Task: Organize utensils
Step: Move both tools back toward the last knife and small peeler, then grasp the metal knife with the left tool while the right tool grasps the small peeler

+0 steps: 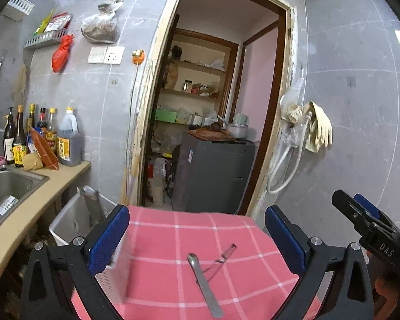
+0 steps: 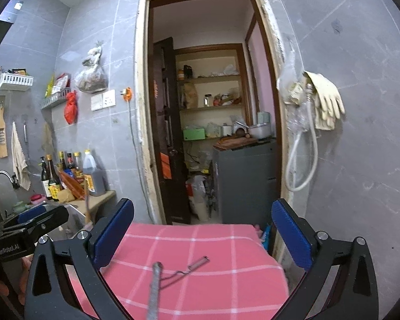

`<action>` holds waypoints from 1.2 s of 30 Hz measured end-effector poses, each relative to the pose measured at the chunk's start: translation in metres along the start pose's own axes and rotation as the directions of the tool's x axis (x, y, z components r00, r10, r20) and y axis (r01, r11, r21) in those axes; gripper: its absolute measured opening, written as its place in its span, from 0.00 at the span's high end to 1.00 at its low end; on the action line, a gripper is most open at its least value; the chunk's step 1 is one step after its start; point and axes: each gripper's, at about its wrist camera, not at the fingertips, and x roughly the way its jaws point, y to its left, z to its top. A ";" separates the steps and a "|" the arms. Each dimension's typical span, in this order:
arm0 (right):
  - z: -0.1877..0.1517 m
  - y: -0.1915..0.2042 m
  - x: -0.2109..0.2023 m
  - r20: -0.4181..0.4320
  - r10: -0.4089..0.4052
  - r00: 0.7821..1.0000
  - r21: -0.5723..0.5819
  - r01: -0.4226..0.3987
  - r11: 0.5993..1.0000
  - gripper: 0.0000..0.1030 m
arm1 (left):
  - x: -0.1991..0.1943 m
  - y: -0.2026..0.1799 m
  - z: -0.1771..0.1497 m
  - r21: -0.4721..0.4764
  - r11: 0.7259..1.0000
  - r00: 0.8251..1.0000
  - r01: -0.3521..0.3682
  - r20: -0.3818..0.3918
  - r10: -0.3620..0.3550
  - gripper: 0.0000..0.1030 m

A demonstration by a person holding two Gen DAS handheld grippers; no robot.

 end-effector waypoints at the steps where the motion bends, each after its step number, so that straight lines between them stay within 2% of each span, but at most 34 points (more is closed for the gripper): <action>1: -0.003 -0.006 0.001 -0.007 -0.006 1.000 0.004 0.006 1.000 0.01 | 0.003 -0.003 -0.005 -0.001 1.000 1.000 -0.005 -0.010 0.005 0.01; 8: -0.028 -0.036 0.030 -0.096 -0.009 0.995 0.026 0.012 1.000 0.01 | 0.034 -0.016 -0.031 -0.013 1.000 0.994 -0.029 -0.105 0.027 0.01; 13: -0.054 -0.054 0.065 -0.203 0.030 0.979 0.055 -0.019 0.998 0.01 | 0.063 -0.016 -0.051 -0.047 0.998 0.977 -0.041 -0.210 0.030 0.01; 16: -0.072 -0.059 0.088 -0.272 0.059 0.961 0.067 -0.042 0.997 0.02 | 0.081 -0.011 -0.062 -0.069 0.997 0.964 -0.047 -0.263 0.027 0.01; 17: -0.078 -0.059 0.094 -0.290 0.067 0.955 0.072 -0.048 0.996 0.04 | 0.088 -0.010 -0.066 -0.075 0.996 0.960 -0.047 -0.279 0.024 0.01; 21: -0.096 -0.058 0.123 -0.368 0.109 0.923 0.090 -0.081 0.993 0.21 | 0.111 -0.003 -0.080 -0.111 0.993 0.940 -0.048 -0.341 0.007 0.02; 25: -0.115 -0.053 0.150 -0.441 0.142 0.886 0.109 -0.105 0.989 0.40 | 0.138 0.006 -0.094 -0.163 0.985 0.912 -0.056 -0.411 -0.016 0.18; 31: -0.138 -0.040 0.181 -0.512 0.182 0.840 0.130 -0.133 0.983 0.57 | 0.167 0.013 -0.110 -0.182 0.981 0.882 -0.072 -0.471 -0.022 0.32; 36: -0.155 -0.029 0.202 -0.556 0.214 0.803 0.154 -0.153 0.976 0.61 | 0.185 0.016 -0.122 -0.194 0.979 0.855 -0.065 -0.516 -0.045 0.49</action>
